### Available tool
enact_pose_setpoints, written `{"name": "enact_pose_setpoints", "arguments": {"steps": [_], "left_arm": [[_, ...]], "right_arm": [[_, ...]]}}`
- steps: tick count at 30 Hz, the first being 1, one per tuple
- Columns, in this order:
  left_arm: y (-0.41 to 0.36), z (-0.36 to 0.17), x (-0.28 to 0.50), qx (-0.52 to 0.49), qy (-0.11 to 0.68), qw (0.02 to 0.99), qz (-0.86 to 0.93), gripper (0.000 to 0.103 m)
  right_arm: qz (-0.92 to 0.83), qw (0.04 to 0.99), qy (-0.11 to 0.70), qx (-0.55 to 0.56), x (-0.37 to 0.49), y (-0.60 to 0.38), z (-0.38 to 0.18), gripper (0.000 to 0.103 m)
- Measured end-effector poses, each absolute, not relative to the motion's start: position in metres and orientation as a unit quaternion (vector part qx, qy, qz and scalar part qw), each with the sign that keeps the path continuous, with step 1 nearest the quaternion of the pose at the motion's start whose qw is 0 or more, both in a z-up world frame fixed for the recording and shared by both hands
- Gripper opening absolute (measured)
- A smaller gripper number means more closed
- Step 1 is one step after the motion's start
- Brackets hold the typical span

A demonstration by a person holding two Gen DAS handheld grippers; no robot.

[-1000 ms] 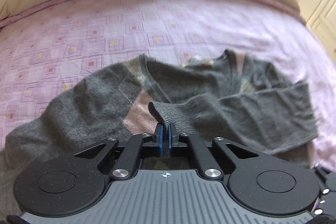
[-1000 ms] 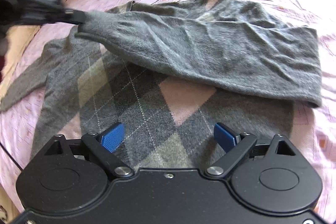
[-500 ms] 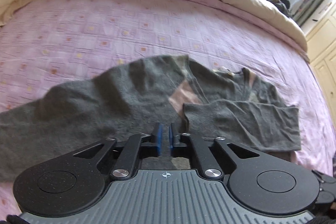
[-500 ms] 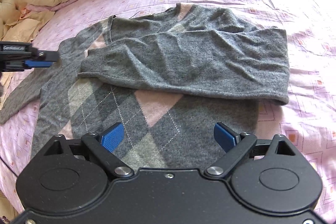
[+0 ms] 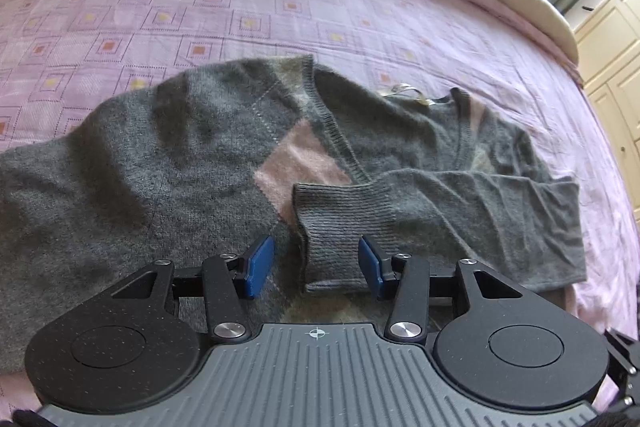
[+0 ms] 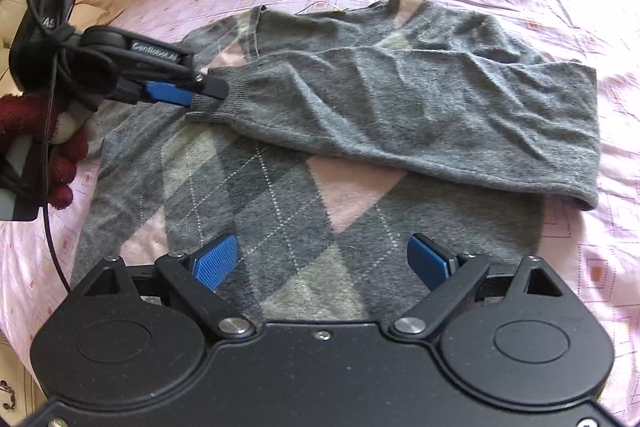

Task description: Fold small clothes

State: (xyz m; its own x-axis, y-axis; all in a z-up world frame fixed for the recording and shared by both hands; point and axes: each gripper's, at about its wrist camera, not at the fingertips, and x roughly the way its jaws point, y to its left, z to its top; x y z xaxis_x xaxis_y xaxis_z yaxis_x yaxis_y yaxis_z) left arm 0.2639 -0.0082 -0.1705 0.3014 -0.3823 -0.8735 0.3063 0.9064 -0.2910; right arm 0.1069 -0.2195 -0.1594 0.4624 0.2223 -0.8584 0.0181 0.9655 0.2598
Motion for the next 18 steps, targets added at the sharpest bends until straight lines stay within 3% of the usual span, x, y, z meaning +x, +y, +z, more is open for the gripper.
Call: {"name": "enact_pose_setpoints", "arguments": {"steps": [4,6,7,18], "left_arm": [[-0.015,-0.172,0.269,-0.037,0.555,0.801,-0.221,0.044],[-0.023,-0.167,0.267,-0.011,0.551,0.808,-0.207,0.027],[-0.026,-0.165,0.265,-0.005,0.548,0.809,-0.213,0.005],[0.02,-0.079,0.228,-0.07,0.464,0.863,-0.189,0.003]], "right_arm": [[0.059,0.847,0.515,0.12,0.107,-0.219,-0.159,0.093],[0.059,0.847,0.514,0.123,0.107,-0.219,-0.157,0.093],[0.059,0.847,0.514,0.124,0.107,-0.219,-0.156,0.093],[0.05,0.85,0.508,0.129,0.102,-0.23,-0.148,0.093]]}}
